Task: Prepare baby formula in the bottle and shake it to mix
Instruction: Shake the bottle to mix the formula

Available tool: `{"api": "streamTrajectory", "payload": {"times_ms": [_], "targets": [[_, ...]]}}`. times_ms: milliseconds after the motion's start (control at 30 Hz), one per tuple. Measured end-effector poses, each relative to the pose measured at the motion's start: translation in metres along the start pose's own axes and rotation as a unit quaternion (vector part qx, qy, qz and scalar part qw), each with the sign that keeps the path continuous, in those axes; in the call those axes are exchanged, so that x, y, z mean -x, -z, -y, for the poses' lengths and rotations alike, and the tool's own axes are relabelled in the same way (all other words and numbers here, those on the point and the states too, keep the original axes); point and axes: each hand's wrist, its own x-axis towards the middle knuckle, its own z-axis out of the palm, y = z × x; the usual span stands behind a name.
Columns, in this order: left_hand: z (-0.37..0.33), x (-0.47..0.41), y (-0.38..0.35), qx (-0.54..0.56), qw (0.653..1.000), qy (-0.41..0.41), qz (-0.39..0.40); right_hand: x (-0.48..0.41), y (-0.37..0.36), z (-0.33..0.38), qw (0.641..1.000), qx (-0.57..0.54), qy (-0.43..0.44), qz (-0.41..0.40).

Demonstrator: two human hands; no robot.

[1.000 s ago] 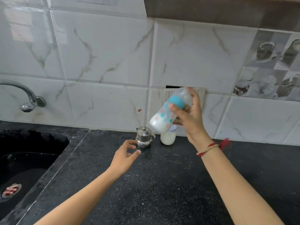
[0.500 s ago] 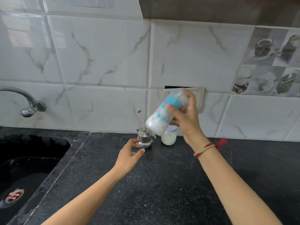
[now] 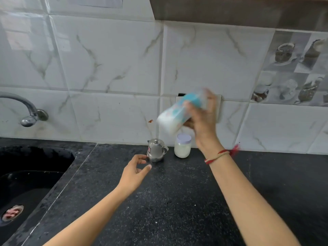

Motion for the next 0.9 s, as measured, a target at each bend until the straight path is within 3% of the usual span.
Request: {"api": "streamTrajectory", "payload": {"times_ms": [67, 167, 300, 400, 533, 633, 667, 767, 800, 900], "targets": [[0.000, 0.000, 0.000, 0.002, 1.000, 0.004, 0.001, -0.002, 0.006, 0.000, 0.997, -0.042, 0.008, -0.057], [-0.003, 0.000, -0.001, -0.008, 1.000, -0.003, 0.013, 0.007, 0.006, -0.006, 0.995, 0.082, -0.012, 0.062], [-0.008, -0.002, -0.005, 0.002, 1.000, -0.011, 0.005, 0.004, 0.000, -0.001, 0.995, -0.067, 0.017, -0.071], [-0.009, -0.003, -0.010, -0.007, 1.000, -0.011, 0.022, 0.011, -0.011, -0.006, 0.997, 0.066, -0.002, 0.038], [-0.010, -0.005, -0.007, 0.002, 1.000, -0.014, 0.004, 0.002, -0.002, -0.002, 0.991, -0.091, 0.027, -0.095], [-0.013, -0.005, -0.003, -0.006, 1.000, -0.013, 0.009, 0.006, -0.001, -0.001, 0.994, 0.091, -0.024, 0.059], [-0.013, -0.005, -0.001, -0.003, 1.000, -0.013, 0.004, 0.004, 0.002, 0.001, 0.993, 0.100, -0.016, 0.056], [-0.014, -0.003, 0.003, -0.008, 1.000, -0.012, -0.004, -0.010, 0.014, 0.016, 0.993, -0.050, 0.024, -0.104], [-0.014, -0.003, 0.003, -0.014, 1.000, -0.010, -0.002, -0.011, 0.015, 0.019, 0.992, -0.051, 0.028, -0.109], [-0.014, -0.004, 0.004, -0.014, 1.000, -0.007, 0.000, 0.001, 0.008, 0.009, 0.993, 0.100, -0.009, 0.059]]}}
